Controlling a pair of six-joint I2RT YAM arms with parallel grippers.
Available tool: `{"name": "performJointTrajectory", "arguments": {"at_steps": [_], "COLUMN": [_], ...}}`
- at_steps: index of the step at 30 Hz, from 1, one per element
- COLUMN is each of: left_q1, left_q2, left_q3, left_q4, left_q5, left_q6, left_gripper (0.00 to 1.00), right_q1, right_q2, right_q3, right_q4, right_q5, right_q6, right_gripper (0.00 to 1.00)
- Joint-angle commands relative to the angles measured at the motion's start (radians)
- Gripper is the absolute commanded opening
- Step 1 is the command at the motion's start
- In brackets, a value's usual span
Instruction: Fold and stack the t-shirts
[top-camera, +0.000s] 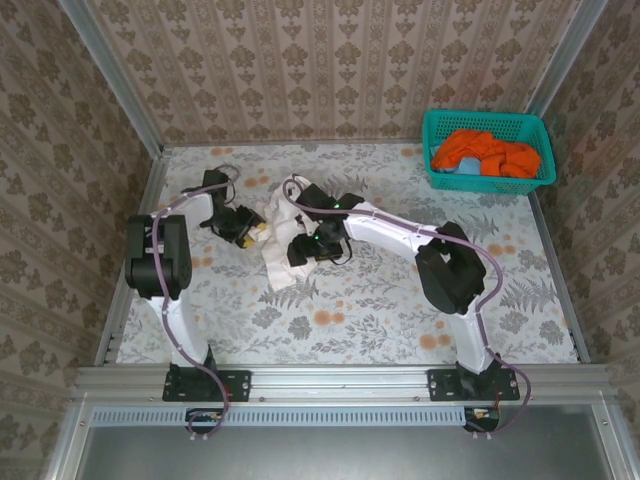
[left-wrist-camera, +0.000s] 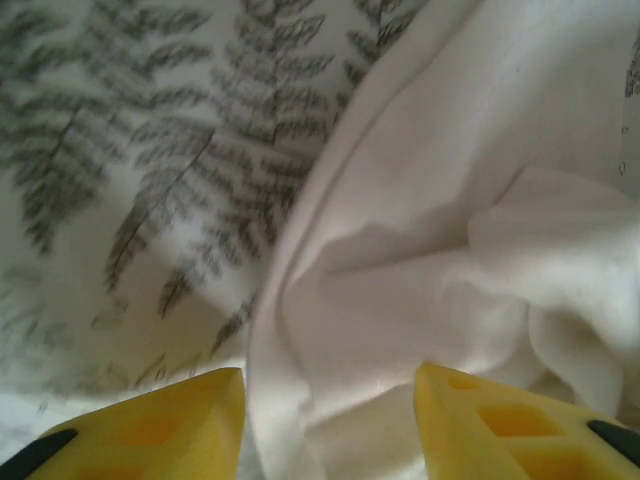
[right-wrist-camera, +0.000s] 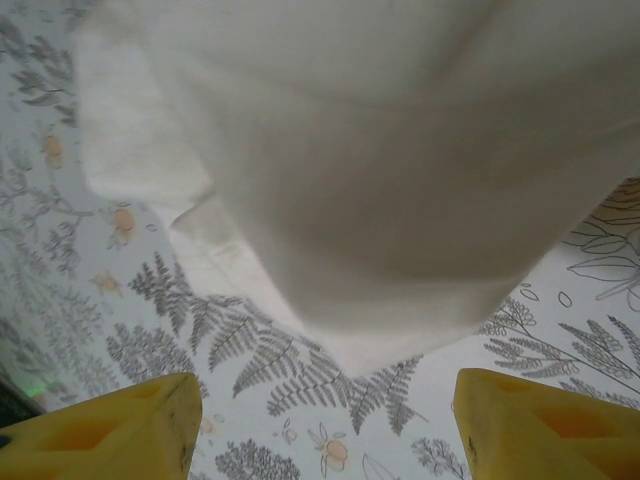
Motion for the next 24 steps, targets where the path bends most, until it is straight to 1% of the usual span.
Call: {"name": "performJointTrajectory", "arguments": {"at_steps": [1,3,5,7,8,10,13,15,18,21,24], "left_q1": [-0.002,-0.003,-0.001,-0.001,-0.001,-0.001,-0.001,-0.001,-0.007,-0.042,-0.093], "left_q2": [0.024,0.037,0.041,0.024,0.010,-0.031,-0.117,-0.171,-0.242,-0.323,-0.411], "left_q3": [0.061,0.071,0.077,0.089,0.090,0.073,0.027,0.012,0.033,0.068,0.106], "left_q4": [0.032,0.036,0.018,-0.016,-0.026,-0.019,0.014,0.025,0.029,0.051,0.059], "left_q5": [0.040,0.049,0.040,0.012,-0.006,-0.026,-0.061,-0.095,-0.136,-0.194,-0.271], "left_q6": [0.020,0.025,0.032,0.050,0.061,0.064,0.058,0.058,0.053,0.055,0.035], "left_gripper": [0.40,0.30,0.16,0.08,0.06,0.00,0.00,0.00,0.00,0.00,0.00], "right_q1": [0.008,0.009,0.008,0.009,0.013,0.014,0.009,-0.001,-0.029,-0.070,-0.166], "right_q2": [0.050,0.058,0.066,0.057,0.048,0.024,-0.032,-0.092,-0.195,-0.306,-0.407], "right_q3": [0.028,0.010,-0.004,-0.014,-0.026,-0.060,-0.114,-0.162,-0.243,-0.304,-0.339], "right_q4": [0.014,0.033,0.043,0.062,0.079,0.108,0.129,0.164,0.206,0.248,0.229], "right_q5": [0.003,0.010,-0.001,-0.012,-0.003,0.000,0.031,0.049,0.051,0.030,-0.030], "right_q6": [0.068,0.098,0.147,0.193,0.211,0.247,0.269,0.271,0.257,0.181,0.176], "right_gripper": [0.65,0.60,0.47,0.33,0.26,0.19,0.09,0.05,0.01,0.00,0.00]}}
